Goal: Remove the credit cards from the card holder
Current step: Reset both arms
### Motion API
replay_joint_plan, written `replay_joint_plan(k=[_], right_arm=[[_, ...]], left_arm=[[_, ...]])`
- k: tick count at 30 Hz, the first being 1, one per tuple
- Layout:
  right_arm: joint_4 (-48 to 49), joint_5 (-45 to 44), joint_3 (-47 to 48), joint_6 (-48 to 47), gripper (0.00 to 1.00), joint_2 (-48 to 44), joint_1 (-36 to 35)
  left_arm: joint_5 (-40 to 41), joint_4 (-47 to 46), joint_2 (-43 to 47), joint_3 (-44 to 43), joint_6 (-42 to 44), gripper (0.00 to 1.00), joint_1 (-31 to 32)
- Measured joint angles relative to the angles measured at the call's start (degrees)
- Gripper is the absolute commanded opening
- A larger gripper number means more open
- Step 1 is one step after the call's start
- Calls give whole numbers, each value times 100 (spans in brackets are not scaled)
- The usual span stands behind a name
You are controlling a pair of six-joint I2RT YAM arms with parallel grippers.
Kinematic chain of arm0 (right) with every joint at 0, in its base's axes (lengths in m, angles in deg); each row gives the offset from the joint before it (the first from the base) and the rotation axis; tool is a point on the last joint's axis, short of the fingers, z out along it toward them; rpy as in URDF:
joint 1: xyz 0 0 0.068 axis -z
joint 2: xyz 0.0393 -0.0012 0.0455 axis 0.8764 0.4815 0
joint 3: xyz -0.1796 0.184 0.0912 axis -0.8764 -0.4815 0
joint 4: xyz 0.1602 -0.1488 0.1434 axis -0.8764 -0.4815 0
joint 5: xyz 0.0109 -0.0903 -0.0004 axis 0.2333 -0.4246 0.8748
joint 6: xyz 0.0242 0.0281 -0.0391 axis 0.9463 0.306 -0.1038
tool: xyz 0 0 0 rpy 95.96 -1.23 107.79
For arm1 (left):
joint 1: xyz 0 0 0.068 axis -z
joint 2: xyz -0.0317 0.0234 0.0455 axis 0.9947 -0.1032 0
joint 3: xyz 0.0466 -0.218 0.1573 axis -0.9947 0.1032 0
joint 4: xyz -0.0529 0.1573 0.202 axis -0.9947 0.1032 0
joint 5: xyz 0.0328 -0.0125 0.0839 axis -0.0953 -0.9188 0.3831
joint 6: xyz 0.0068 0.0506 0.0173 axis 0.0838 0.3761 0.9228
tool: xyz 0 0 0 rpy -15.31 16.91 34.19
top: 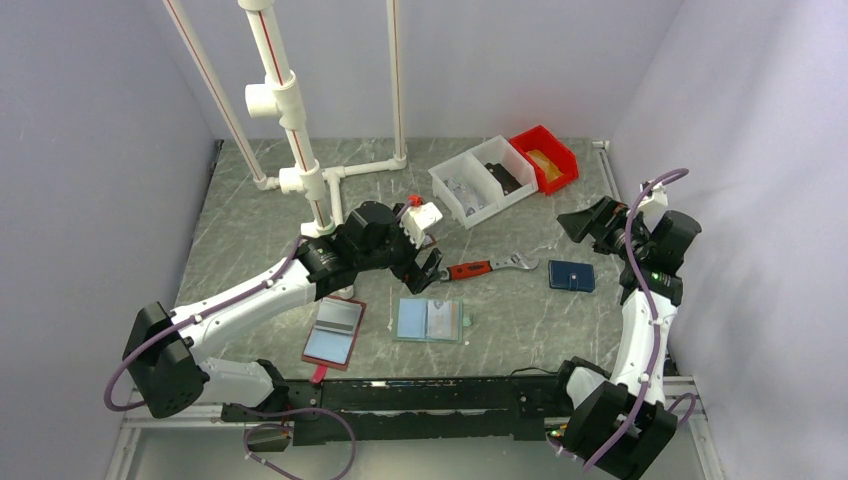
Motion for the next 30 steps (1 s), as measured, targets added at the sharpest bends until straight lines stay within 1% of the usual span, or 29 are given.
replay_joint_plan(k=[30], right_arm=[[168, 35, -48, 101, 100, -129, 63]], left_arm=[[42, 2, 48, 0, 22, 99, 0]])
